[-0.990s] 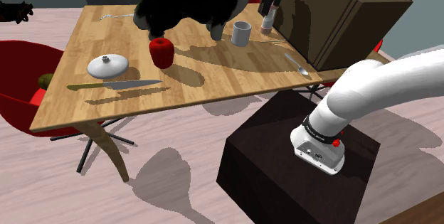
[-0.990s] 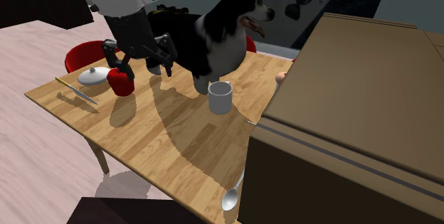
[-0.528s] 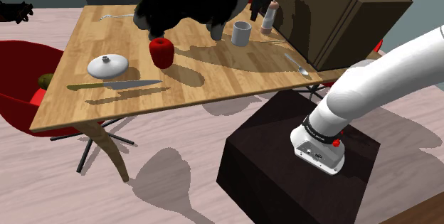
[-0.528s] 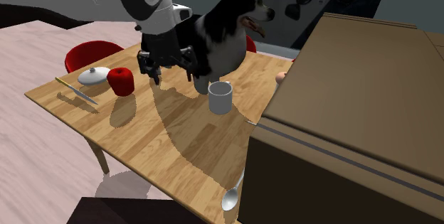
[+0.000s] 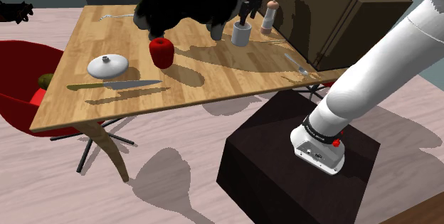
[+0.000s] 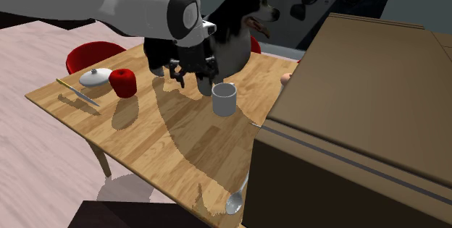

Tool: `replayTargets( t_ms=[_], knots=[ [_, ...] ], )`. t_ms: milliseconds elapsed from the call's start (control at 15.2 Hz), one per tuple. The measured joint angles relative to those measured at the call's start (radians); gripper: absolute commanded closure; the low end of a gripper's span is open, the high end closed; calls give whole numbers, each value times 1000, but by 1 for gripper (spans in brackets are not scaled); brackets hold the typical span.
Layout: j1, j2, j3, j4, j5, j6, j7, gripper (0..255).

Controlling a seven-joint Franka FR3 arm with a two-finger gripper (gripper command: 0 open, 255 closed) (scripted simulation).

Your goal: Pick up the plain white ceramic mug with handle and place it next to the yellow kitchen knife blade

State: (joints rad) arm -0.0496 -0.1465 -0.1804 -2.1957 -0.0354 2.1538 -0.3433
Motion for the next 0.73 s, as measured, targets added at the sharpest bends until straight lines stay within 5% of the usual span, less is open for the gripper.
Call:
replayTargets(
  t_ms=[462, 726],
  knots=[
    [-20, 253, -29, 173, 84, 110, -85, 0],
    [-31, 303, -31, 196, 102, 197, -110, 0]
  ],
)
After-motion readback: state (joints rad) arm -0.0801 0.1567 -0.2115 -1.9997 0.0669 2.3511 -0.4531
